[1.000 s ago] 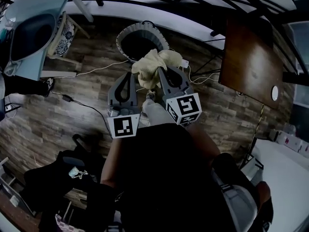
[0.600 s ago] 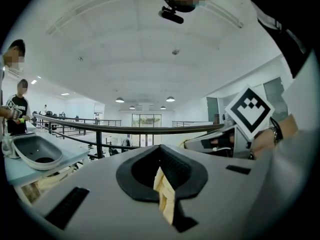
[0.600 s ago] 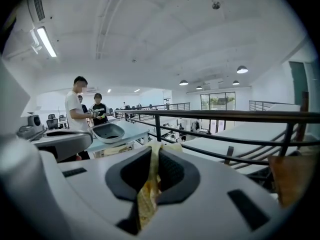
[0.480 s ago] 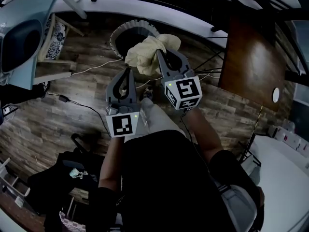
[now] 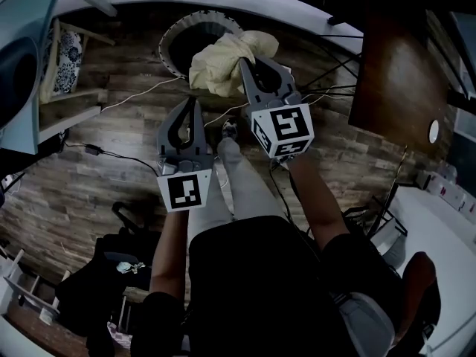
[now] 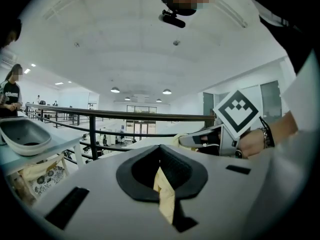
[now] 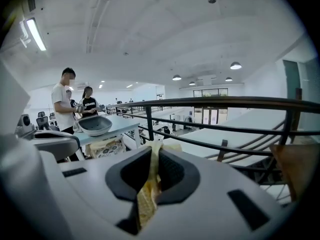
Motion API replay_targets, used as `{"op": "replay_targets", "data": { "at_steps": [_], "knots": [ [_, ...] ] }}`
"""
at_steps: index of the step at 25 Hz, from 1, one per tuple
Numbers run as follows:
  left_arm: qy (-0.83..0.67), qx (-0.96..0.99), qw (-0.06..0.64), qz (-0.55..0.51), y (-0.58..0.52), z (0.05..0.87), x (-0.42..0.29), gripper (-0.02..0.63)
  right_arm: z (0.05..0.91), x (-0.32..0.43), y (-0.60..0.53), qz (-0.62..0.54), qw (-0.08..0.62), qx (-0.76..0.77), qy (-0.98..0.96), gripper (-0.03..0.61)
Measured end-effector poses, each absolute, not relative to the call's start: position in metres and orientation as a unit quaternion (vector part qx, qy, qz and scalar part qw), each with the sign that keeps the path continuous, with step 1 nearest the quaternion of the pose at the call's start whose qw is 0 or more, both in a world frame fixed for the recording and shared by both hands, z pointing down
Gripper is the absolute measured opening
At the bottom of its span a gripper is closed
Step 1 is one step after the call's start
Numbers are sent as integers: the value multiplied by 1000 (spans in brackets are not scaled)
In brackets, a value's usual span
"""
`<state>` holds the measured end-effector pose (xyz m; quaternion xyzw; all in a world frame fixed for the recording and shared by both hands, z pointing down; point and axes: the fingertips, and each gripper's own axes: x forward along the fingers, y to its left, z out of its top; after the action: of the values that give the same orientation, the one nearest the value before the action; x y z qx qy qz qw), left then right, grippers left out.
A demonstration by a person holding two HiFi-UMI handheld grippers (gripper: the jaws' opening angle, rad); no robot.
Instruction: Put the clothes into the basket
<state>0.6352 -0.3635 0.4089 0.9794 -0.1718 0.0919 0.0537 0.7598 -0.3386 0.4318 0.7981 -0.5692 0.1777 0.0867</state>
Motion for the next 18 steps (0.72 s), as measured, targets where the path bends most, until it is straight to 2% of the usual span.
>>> {"op": "replay_targets", "data": {
  "at_steps": [11,18],
  "knots": [
    [-150,980,71,112,-377,493,649,13,569,756,-331,247,109,803,-532,29],
    [-139,979,88,123,-375,539,659,14,629,763,-330,277,98,810,-508,29]
  ]
}}
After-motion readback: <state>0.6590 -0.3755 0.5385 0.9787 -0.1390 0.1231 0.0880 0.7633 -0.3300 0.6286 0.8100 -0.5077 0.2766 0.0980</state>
